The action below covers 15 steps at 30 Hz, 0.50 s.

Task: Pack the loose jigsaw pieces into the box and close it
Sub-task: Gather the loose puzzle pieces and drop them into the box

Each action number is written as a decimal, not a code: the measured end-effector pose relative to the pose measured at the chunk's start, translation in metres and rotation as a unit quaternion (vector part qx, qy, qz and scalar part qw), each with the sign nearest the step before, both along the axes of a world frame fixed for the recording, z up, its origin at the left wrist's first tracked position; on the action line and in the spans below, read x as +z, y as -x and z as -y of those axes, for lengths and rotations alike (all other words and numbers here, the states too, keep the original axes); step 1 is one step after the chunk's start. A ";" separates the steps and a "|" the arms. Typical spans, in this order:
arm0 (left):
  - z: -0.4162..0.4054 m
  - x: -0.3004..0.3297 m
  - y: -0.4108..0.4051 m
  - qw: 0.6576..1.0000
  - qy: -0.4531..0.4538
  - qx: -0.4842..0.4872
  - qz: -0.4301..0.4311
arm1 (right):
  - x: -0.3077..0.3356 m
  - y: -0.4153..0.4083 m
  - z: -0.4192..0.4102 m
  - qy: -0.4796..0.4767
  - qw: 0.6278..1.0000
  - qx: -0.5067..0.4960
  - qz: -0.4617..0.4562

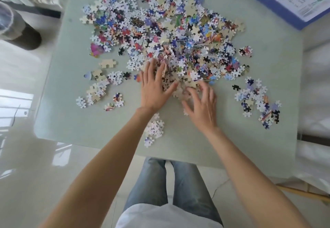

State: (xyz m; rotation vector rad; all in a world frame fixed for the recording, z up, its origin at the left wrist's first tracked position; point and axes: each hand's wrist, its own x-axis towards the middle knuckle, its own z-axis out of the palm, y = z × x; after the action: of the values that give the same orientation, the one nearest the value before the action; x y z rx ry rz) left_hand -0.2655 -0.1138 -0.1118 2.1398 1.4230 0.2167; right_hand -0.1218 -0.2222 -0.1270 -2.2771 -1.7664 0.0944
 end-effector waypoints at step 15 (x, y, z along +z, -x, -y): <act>0.023 -0.013 0.186 0.946 -0.018 0.317 -0.067 | 0.000 0.105 0.003 0.091 0.842 0.530 0.053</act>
State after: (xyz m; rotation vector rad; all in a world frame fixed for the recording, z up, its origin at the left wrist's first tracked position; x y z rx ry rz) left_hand -0.4519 -0.1371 -0.1247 1.6793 2.1713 0.3391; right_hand -0.2263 -0.2252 -0.1268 -1.1103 -2.9452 0.3452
